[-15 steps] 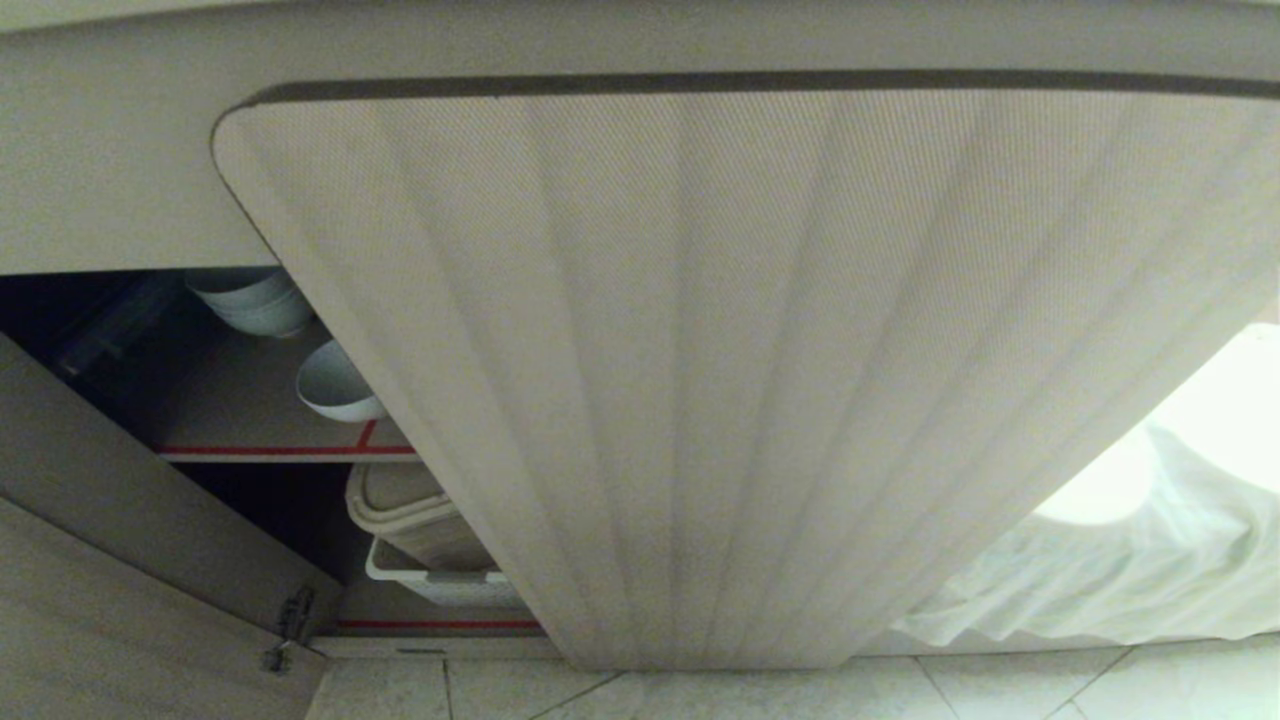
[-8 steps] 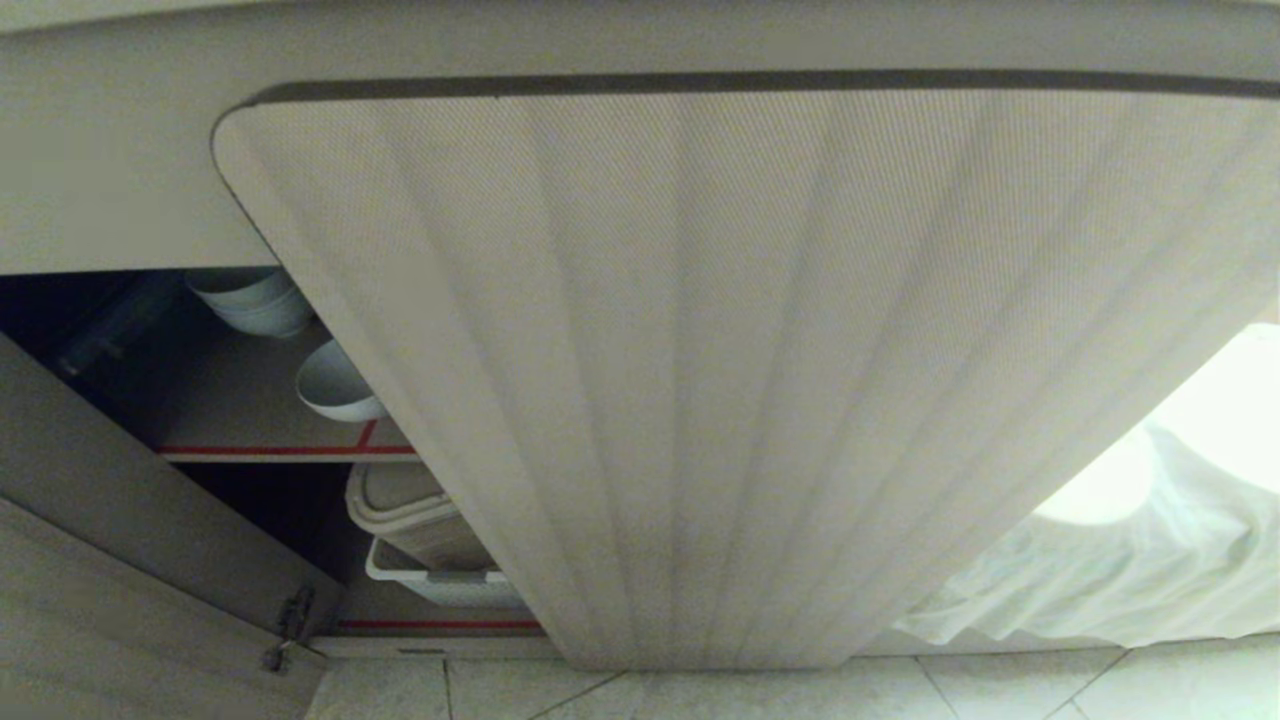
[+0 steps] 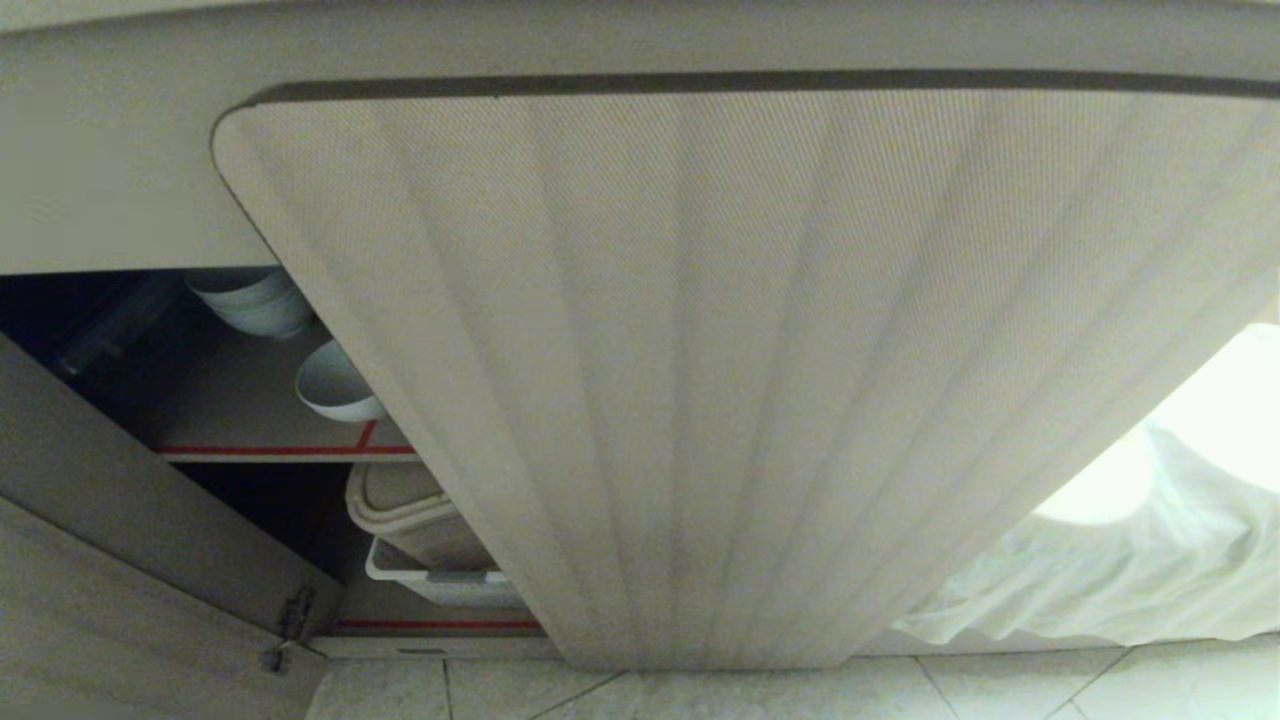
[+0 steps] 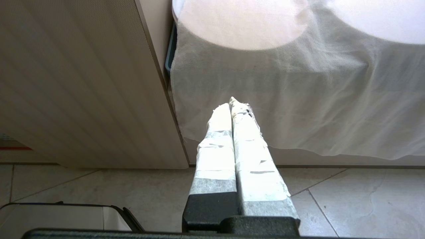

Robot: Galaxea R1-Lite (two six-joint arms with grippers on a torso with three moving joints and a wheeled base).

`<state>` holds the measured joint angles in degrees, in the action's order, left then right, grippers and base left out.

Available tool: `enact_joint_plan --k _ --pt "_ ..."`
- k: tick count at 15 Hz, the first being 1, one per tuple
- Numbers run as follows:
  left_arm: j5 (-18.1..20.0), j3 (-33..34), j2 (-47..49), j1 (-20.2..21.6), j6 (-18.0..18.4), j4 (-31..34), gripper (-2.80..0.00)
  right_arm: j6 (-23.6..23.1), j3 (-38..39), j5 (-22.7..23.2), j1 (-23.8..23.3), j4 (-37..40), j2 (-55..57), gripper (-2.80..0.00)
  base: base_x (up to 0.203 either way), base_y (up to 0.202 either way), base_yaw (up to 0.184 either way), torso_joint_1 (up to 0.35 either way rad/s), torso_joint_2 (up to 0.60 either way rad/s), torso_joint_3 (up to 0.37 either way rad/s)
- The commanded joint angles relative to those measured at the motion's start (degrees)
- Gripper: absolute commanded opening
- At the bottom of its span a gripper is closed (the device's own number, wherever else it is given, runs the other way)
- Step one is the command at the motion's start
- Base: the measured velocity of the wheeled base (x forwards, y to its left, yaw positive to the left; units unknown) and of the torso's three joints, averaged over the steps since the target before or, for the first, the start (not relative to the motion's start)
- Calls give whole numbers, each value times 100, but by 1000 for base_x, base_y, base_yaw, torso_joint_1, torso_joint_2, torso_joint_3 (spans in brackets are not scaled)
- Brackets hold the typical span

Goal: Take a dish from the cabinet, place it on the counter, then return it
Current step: Take the bowl from the cabinet

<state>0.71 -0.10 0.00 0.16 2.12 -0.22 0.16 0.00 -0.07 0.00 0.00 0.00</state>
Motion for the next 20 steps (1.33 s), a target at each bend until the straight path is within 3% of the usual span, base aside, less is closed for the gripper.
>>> enact_joint_plan --k 1,8,11,15,20 --pt "0 1 0 2 16 -13 -280 1 0 -1 6 0 0 -280 0 0 0 0 0 0" --pt "176 -388 350 5 64 164 -280 1 0 -1 0 -8 0 -280 0 0 0 0 0 0" --pt "241 -789 1270 2 -320 245 -280 1 0 -1 0 0 0 -280 0 0 0 0 0 0" --pt "262 -1220 2575 10 -1305 252 -280 1 0 -1 7 -3 0 -280 0 0 0 0 0 0" --pt "368 -1277 3331 -9 -3690 -111 -280 1 0 -1 3 0 0 -280 0 0 0 0 0 0"
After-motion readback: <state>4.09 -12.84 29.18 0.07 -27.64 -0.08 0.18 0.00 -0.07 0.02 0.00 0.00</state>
